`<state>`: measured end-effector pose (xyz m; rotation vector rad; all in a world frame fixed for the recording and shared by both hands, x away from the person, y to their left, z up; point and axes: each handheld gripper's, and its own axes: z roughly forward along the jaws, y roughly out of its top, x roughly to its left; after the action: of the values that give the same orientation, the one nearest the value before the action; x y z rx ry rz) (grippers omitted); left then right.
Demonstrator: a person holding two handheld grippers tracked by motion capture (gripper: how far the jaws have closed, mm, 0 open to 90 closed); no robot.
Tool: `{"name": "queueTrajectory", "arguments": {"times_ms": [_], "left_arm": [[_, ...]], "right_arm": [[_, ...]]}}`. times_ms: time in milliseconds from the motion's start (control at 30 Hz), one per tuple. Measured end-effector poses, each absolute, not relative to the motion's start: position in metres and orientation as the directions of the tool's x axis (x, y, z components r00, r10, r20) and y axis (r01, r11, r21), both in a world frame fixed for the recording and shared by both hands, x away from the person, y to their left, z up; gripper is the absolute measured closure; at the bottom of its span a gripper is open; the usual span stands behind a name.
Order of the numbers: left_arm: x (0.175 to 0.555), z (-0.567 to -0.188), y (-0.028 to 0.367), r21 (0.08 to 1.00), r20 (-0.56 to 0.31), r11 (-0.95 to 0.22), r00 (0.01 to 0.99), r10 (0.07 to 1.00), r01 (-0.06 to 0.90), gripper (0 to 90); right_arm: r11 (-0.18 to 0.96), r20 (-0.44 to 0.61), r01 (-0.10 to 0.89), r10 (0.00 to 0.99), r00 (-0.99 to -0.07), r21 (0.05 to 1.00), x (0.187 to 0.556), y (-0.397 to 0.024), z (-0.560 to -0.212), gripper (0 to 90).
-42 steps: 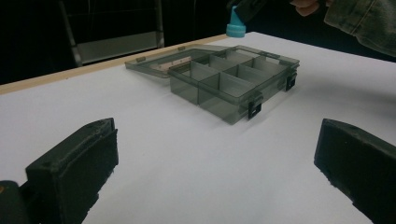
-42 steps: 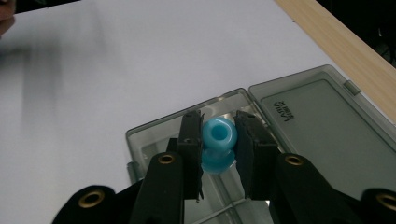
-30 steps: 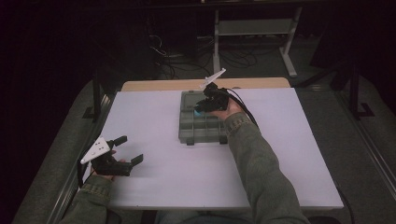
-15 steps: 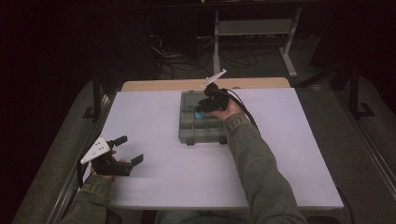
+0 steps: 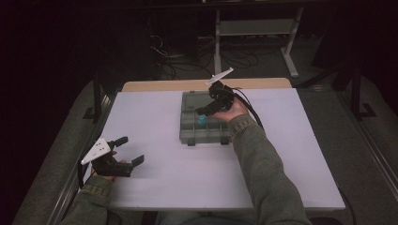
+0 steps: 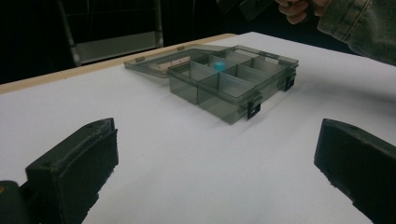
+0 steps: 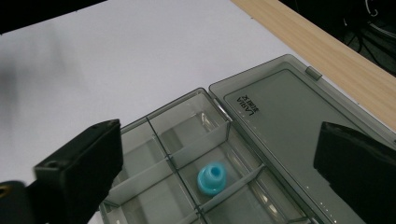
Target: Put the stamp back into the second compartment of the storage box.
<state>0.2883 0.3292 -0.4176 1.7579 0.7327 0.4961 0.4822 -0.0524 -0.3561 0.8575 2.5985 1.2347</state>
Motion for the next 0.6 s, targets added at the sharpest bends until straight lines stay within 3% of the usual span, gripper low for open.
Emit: {"name": "queueTrajectory", "arguments": {"times_ms": [600], "left_arm": [[0.288,-0.418,0.327,0.956,-0.049,-0.174,0.717,0.695,0.234,0.0]], "right_arm": [[0.444,0.129,0.422,0.552,-0.824,0.79,0.461,-0.083,-0.352,0.0]]}}
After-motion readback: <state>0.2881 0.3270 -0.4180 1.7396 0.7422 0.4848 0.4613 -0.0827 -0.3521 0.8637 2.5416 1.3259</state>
